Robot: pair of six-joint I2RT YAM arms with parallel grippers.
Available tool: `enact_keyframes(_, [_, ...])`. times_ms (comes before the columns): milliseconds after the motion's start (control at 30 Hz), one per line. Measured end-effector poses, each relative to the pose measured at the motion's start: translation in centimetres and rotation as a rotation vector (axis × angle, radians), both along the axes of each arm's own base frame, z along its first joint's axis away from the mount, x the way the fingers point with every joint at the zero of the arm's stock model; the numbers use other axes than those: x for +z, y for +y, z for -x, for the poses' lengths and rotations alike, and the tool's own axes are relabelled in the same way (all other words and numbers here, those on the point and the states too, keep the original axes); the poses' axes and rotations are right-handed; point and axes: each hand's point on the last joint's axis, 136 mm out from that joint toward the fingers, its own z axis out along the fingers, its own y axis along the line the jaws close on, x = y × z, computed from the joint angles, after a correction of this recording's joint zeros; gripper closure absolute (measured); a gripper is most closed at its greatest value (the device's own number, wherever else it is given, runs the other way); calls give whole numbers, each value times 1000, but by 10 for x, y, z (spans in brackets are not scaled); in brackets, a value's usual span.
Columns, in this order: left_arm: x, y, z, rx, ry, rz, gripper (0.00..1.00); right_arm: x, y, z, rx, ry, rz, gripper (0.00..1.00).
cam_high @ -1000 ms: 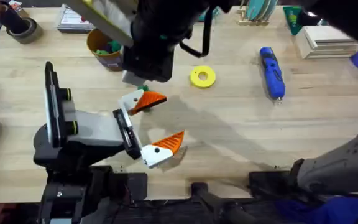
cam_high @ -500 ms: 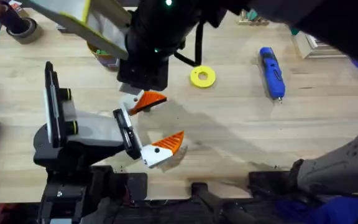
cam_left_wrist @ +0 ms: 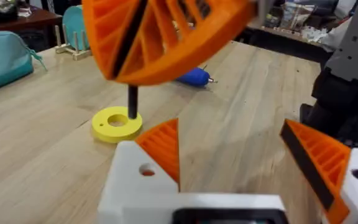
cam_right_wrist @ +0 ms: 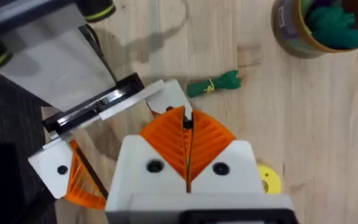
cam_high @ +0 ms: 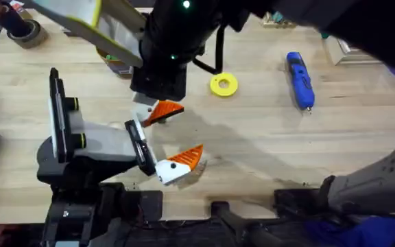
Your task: Pick up the gripper from the table and insert it into the empty holder that is missing its gripper. Then pick up a screw, insert it into the mounting hole, and use the screwdriver to tighten it. Finally, clean up the table by picking up the vegetable and placing it into the bucket.
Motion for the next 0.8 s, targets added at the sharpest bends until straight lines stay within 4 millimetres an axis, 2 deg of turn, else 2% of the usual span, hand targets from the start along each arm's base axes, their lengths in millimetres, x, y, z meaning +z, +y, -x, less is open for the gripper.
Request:
enact_keyframes(467, [0,0,0,0,0,0,16,-24,-3,2,-4,28,41,995])
enact_keyframes(800, [0,0,0,0,0,0,16,-25,2,10,17,38,37,995])
